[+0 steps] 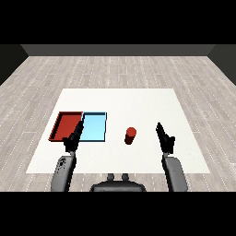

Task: Pick the red can and put it in the red box

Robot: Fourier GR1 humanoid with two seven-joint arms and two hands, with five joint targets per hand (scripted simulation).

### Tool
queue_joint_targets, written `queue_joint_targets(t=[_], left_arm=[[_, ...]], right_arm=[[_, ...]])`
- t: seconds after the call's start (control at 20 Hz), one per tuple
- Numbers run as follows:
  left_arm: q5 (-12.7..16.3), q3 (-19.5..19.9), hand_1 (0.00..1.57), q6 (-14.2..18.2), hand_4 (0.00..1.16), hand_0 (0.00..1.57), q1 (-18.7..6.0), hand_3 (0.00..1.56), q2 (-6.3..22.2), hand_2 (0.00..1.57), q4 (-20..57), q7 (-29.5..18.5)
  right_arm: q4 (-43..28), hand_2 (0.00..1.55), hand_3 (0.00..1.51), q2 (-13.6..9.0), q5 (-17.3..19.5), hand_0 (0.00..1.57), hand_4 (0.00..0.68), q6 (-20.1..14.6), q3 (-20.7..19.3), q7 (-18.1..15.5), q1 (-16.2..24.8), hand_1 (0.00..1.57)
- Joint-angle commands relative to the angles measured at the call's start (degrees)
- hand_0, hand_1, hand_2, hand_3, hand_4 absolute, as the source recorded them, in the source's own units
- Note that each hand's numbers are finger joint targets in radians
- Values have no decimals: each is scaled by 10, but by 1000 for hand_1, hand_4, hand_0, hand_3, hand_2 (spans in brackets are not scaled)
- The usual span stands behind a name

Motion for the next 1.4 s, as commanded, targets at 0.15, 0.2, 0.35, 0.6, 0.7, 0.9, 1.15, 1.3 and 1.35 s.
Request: queue_joint_targets(t=[0.15,0.2,0.35,0.6,0.7,0.9,1.15,1.3,1.35], left_arm=[[-10,15,0,4,0,0,-10,0,-7,0,7,18],[-11,18,0,6,0,0,-12,0,-8,0,8,23],[16,30,0,12,0,0,-35,0,-32,0,-67,-120],[43,55,0,-27,0,0,-16,0,-16,0,-28,-192],[35,52,0,-24,0,0,-19,0,-25,0,-6,-217],[27,47,0,-25,0,0,1,0,-28,0,-6,-243],[13,17,0,-6,0,0,13,0,-46,0,-30,-228],[48,48,0,-34,0,0,-12,0,-30,0,5,-242],[34,34,0,-25,0,0,-2,0,-36,0,-13,-237]], right_arm=[[4,0,0,-13,-27,0,0,45,-39,-30,10,0],[5,0,0,-19,-32,0,0,53,-47,-33,12,0],[-39,0,0,-8,-57,0,0,62,-56,-155,-4,0],[-19,0,0,-16,-80,0,0,113,-72,-241,48,0],[-16,0,0,-9,-71,0,0,99,-67,-207,16,0],[30,0,0,-19,-89,0,0,118,-89,-222,-22,0],[17,0,0,-11,-70,0,0,128,-76,-231,20,0],[-38,0,0,12,-67,0,0,106,-51,-184,27,0],[-57,0,0,23,-43,0,0,82,-33,-158,30,0]])
